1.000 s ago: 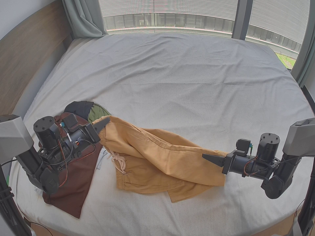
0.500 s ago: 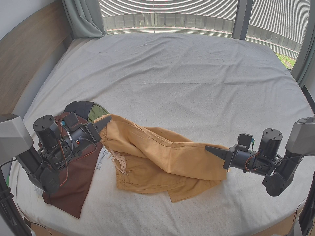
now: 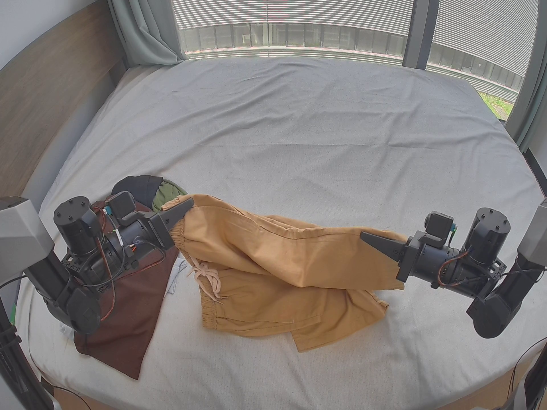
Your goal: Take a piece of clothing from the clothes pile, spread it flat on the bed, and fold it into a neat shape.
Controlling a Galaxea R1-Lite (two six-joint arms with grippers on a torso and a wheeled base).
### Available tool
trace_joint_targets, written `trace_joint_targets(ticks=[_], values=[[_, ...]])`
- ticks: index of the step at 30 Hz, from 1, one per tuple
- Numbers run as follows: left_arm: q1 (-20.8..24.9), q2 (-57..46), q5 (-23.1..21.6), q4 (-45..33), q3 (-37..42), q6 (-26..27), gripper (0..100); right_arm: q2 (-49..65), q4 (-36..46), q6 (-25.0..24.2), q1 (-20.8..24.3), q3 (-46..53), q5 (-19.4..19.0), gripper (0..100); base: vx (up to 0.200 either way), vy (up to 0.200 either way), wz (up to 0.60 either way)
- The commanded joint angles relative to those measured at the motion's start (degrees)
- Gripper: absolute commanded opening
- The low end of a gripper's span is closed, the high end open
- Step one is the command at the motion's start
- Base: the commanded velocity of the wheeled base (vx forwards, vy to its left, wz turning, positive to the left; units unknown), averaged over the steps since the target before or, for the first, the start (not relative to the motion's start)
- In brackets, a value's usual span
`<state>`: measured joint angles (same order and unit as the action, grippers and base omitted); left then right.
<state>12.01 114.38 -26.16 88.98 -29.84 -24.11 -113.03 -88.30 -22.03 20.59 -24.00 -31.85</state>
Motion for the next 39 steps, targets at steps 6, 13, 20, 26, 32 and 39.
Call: trace_joint_targets(ticks=[6, 13, 20, 26, 32, 39], values=[[0.03, -0.13, -0.03, 0.23, -0.13, 0.21, 0, 1.76, -0.03, 0.14, 0.33, -0.25, 0.04, 0, 0.0, 0.0, 0.0], [0.21, -0.3, -0.03, 0.23, -0.22, 0.73, 0, 2.46, -0.03, 0.14, 0.33, -0.43, 0.04, 0, 0.0, 0.0, 0.0], [0.12, -1.36, -0.03, 0.14, -0.57, 1.35, 0, 4.49, 0.05, 0.23, 0.33, -0.52, 0.21, 0, 0.0, 0.0, 0.0], [0.03, -1.71, -0.03, 0.14, -1.01, 1.26, 0, 4.75, 0.05, 0.23, 0.24, -0.61, 0.21, 0, 0.0, 0.0, 0.0], [-0.23, -1.8, -0.03, 0.14, -1.89, 1.35, 0, 4.93, -0.03, 0.23, -0.38, -1.49, 0.13, 0, 0.0, 0.0, 0.0], [-0.93, -2.94, -0.03, 0.14, -2.5, 1.17, 0, 5.01, -0.03, 0.23, -0.46, -2.36, 0.21, 0, 0.0, 0.0, 0.0]])
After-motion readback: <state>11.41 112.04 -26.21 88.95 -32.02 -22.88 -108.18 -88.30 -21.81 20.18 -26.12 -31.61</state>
